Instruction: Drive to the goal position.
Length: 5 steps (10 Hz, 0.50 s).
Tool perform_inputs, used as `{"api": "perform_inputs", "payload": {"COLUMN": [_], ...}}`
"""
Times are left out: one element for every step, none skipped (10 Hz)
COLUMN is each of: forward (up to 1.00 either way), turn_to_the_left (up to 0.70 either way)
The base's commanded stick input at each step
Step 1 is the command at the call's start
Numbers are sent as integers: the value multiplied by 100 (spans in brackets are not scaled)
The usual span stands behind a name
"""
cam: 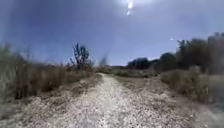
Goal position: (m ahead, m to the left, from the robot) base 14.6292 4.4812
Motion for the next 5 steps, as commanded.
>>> {"api": "perform_inputs", "payload": {"forward": [70, 70, 70, 70, 70], "turn_to_the_left": [-20, -4, 0, 0, 0]}}
